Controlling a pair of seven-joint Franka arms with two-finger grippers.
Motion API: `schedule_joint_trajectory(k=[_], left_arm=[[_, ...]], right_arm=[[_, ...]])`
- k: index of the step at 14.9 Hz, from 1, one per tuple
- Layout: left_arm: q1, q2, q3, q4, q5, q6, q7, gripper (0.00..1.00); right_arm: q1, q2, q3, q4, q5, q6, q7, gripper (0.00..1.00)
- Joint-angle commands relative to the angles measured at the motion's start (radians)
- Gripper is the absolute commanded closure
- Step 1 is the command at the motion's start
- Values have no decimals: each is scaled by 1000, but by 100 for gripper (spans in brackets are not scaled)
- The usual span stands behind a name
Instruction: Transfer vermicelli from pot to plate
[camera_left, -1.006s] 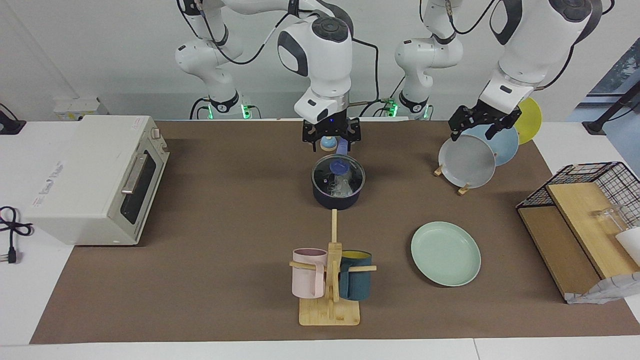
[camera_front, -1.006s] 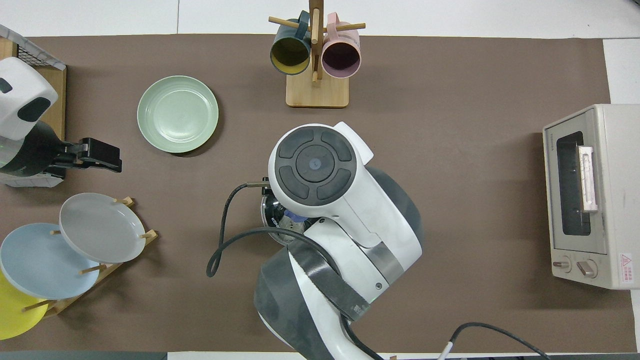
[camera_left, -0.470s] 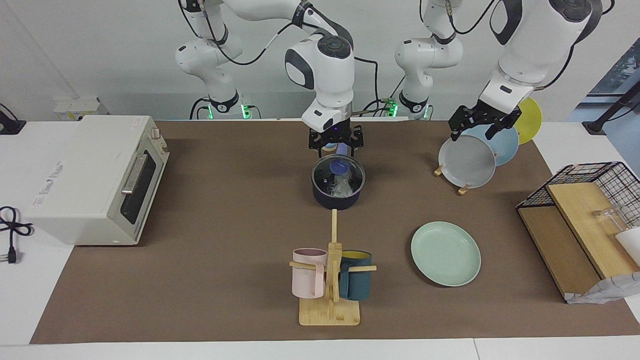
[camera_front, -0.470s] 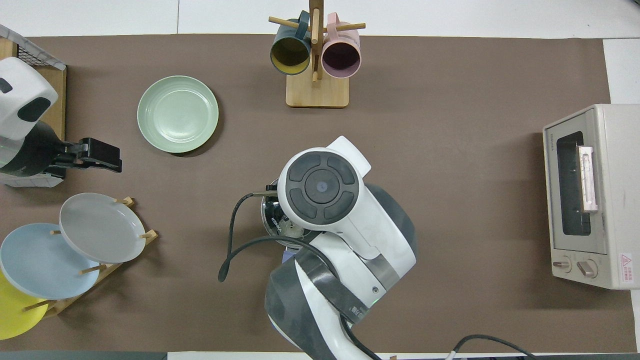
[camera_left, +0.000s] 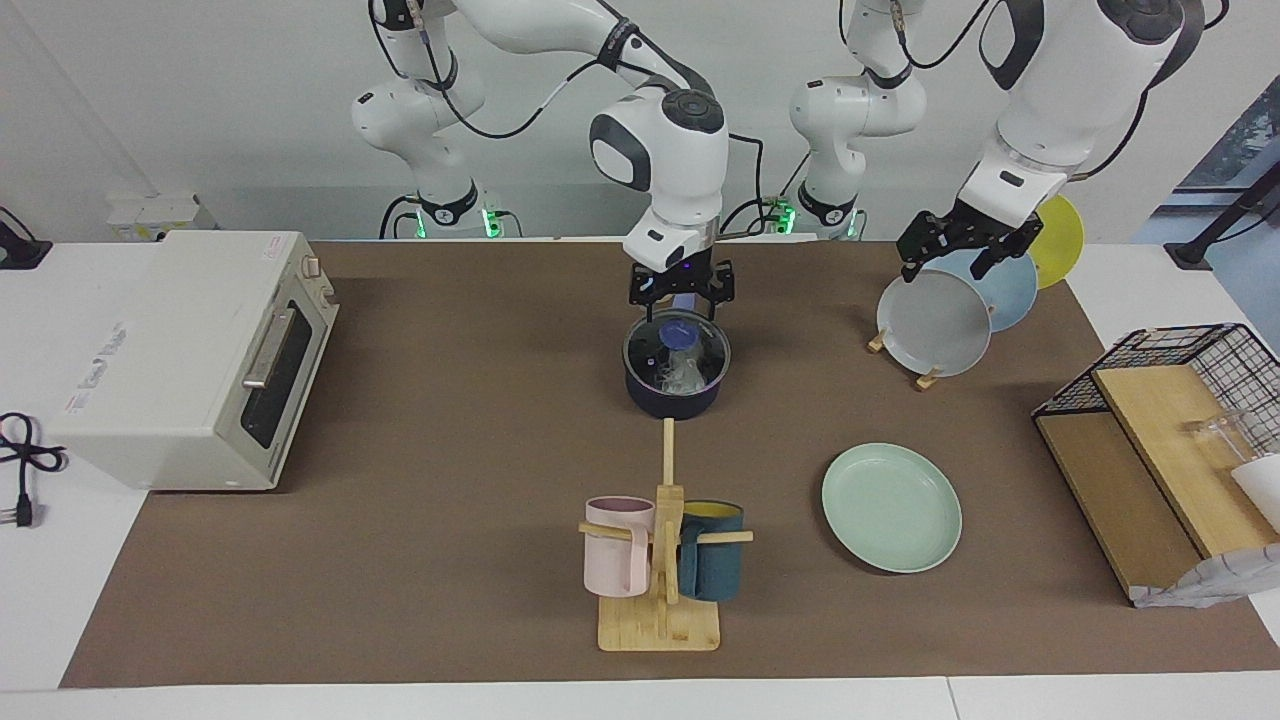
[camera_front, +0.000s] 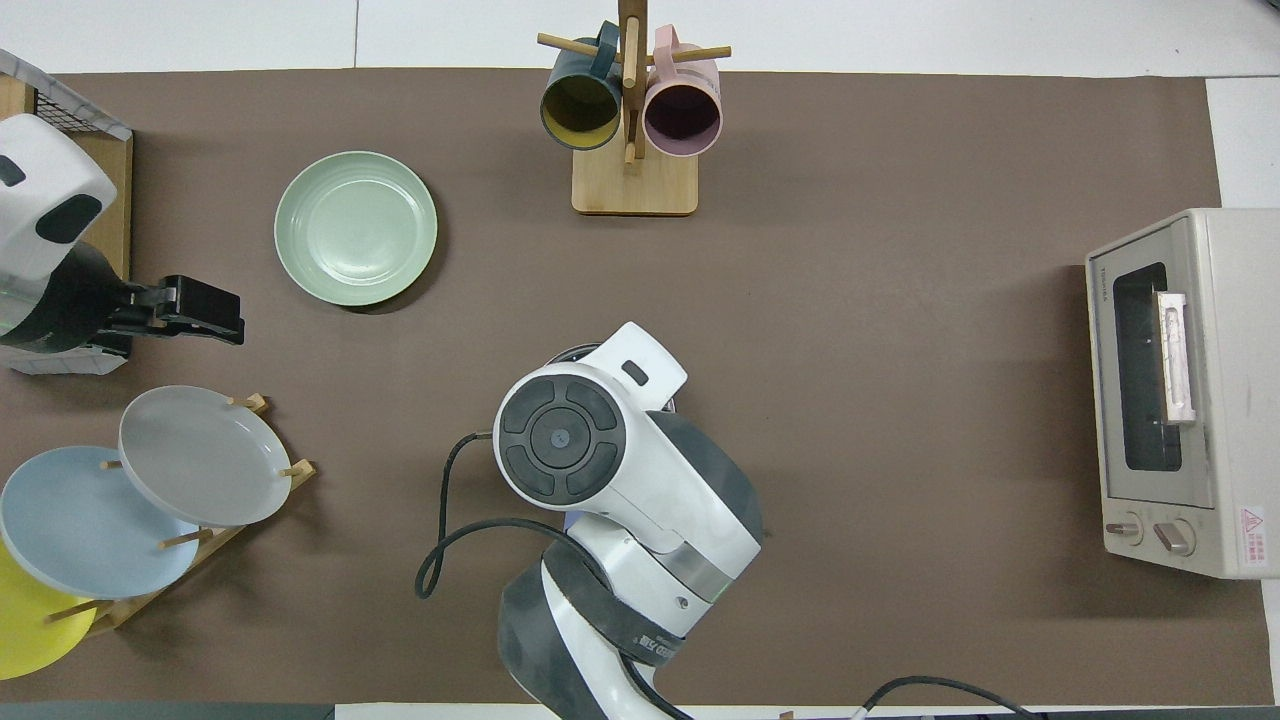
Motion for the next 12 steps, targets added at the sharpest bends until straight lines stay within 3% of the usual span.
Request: schedule_joint_trajectory(k=[1,4,12], left_arm=[[-3,-19,2,-20,-14,19,-4,0],[-3,-17,2,-20,-14,20,-4,0],[-3,-19,2,-24,-14,20,-1,0]], right_arm=[[1,13,2,-11,-32,28,22,0],[-1,24,2,-16,-34,46,22,0],[1,26,2,-22,-37,54,19,23]])
